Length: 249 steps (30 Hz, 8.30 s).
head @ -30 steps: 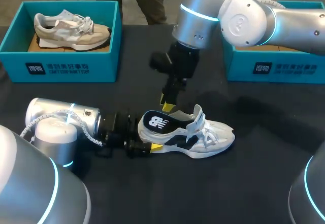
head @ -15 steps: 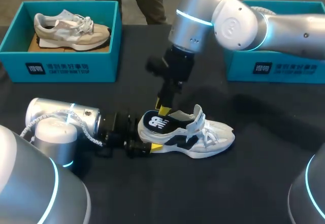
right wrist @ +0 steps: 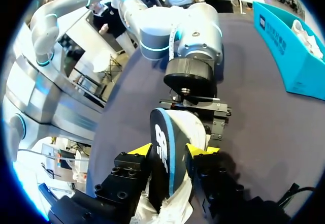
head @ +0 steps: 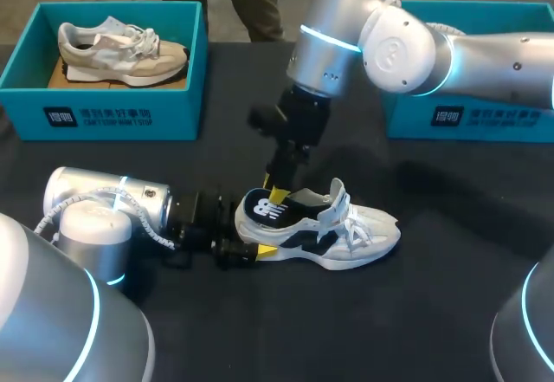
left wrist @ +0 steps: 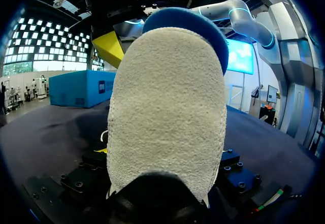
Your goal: Take the shoe out of the shoebox, open the shoe tongue, remove and reinsert the insole, then place the shoe into the shoebox
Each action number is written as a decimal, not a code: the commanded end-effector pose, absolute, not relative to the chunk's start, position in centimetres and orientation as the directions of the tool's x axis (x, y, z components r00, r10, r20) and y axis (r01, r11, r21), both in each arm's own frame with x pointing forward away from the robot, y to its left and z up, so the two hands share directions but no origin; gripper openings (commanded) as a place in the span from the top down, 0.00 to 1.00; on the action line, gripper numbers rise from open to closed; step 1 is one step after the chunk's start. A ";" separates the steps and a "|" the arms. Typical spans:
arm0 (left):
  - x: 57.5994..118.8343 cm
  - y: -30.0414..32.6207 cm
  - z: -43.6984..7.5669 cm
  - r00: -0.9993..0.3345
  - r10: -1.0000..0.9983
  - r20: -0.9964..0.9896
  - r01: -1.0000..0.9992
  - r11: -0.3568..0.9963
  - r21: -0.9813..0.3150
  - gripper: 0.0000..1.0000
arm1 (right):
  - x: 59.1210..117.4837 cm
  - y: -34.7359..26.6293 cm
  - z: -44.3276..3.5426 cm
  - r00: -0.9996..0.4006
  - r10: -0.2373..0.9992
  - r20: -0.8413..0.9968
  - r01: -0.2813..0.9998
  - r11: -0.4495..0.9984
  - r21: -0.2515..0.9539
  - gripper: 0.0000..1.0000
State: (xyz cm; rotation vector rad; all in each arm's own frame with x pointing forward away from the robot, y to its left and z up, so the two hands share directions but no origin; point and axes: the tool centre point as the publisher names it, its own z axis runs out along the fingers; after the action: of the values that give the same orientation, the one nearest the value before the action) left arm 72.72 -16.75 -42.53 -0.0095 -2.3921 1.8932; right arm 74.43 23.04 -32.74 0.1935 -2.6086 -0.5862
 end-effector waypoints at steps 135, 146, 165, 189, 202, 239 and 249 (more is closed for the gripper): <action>72.8 -16.8 -42.6 -0.996 0.059 0.067 -0.051 0.232 -0.971 1.00 | 69.3 20.5 -0.2 -0.975 0.094 0.204 0.224 0.373 0.900 1.00; 72.8 -16.8 -42.6 -0.996 0.059 0.067 -0.051 0.232 -0.971 1.00 | 66.7 19.1 4.3 -0.939 0.049 0.342 0.345 0.143 0.928 1.00; 72.8 -16.8 -42.6 -0.996 0.059 0.067 -0.051 0.232 -0.971 1.00 | 66.7 19.0 4.8 -0.930 0.046 0.366 0.368 0.142 0.919 1.00; 72.8 -16.8 -42.6 -0.996 0.059 0.067 -0.051 0.232 -0.971 1.00 | 55.8 17.9 15.7 -0.850 0.079 0.521 0.527 0.131 0.840 1.00; 72.8 -16.8 -42.6 -0.996 0.059 0.067 -0.051 0.232 -0.971 1.00 | 51.1 17.7 19.6 -0.833 0.224 0.506 0.543 0.149 0.827 1.00; 72.8 -16.8 -42.6 -0.996 0.059 0.067 -0.051 0.232 -0.971 1.00 | 48.1 19.1 22.8 -0.823 0.226 0.521 0.558 0.151 0.816 1.00; 72.8 -16.8 -42.6 -0.996 0.059 0.067 -0.051 0.232 -0.971 1.00 | 48.5 19.0 22.1 -0.811 0.219 0.542 0.576 0.139 0.806 1.00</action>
State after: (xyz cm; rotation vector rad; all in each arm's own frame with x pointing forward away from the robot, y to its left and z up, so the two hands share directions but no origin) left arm 72.82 -16.76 -42.55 -0.0094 -2.3920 1.8930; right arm 48.34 19.18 22.52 -0.7787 -2.1354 -1.7159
